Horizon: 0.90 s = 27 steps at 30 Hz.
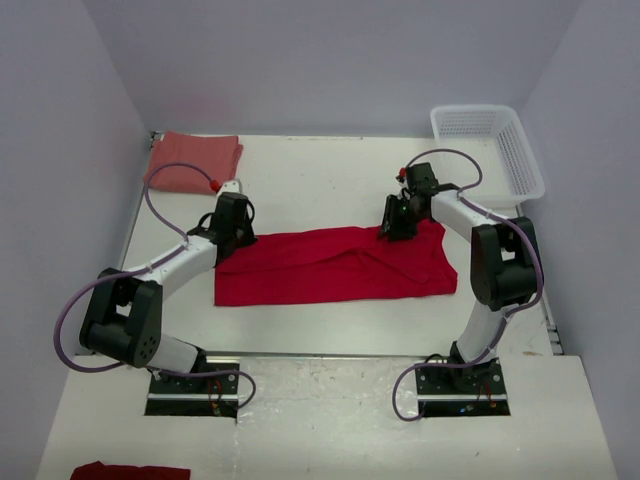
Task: Fold and stack the t-shirts
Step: Fold the other side of the tshirt into a rectangle
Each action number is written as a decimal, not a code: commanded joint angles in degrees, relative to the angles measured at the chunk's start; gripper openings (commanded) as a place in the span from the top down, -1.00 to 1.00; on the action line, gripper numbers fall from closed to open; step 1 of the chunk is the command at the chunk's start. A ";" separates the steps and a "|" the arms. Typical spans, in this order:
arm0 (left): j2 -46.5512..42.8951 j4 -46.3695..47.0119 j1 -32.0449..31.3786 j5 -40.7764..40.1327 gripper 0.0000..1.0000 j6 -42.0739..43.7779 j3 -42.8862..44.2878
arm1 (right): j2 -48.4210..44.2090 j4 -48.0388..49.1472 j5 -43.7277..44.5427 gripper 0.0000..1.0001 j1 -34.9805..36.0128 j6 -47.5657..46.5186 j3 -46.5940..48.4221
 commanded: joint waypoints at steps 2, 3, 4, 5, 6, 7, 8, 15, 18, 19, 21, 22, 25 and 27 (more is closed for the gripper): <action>0.01 2.12 -0.09 -0.01 0.55 1.72 2.12 | -0.62 0.64 -0.23 0.26 0.39 -0.57 -0.71; 0.27 2.03 -0.09 0.07 0.55 1.72 2.21 | -0.53 0.64 -0.40 0.27 0.39 -0.57 -0.63; 0.36 2.03 -0.09 0.16 0.55 1.72 2.30 | -0.36 0.55 -0.23 0.27 0.39 -0.48 -0.63; 0.45 2.12 -0.09 0.25 0.55 1.81 2.30 | -0.36 0.64 -0.06 0.29 0.39 -0.48 -0.71; 0.45 2.12 -0.09 0.25 0.55 1.81 2.30 | -0.18 0.64 0.03 0.31 0.39 -0.48 -0.71; 0.45 2.03 -0.09 0.16 0.55 1.89 2.21 | -0.18 0.55 0.21 0.33 0.39 -0.40 -0.63; 0.36 2.12 -0.09 0.16 0.55 1.89 2.30 | -0.09 0.81 0.12 0.43 0.39 -0.40 -0.71; 0.36 2.03 -0.09 -0.37 0.55 2.16 2.12 | 0.26 0.99 -0.14 0.89 0.47 -0.22 -0.80; 0.54 2.12 -0.09 -0.45 0.55 2.16 2.12 | -0.53 1.25 -0.14 1.00 0.47 -0.13 -1.24; 0.63 2.12 -0.09 -0.45 0.55 2.16 2.03 | -0.88 1.43 0.12 1.00 0.56 -0.13 -1.42; 0.80 2.12 -0.09 -0.45 0.55 2.16 2.03 | -2.28 1.52 0.30 1.00 0.82 0.04 -2.03; 0.80 2.12 -0.09 -0.28 0.55 2.16 2.03 | -2.90 1.52 0.82 1.00 1.00 0.22 -2.29; 0.71 2.29 -0.09 -0.19 0.55 2.07 1.95 | -5.88 1.61 1.35 1.00 1.97 0.74 -4.31; 0.71 2.21 -0.09 -0.10 0.55 2.07 1.95 | -7.73 1.87 2.14 1.00 3.28 0.83 -6.50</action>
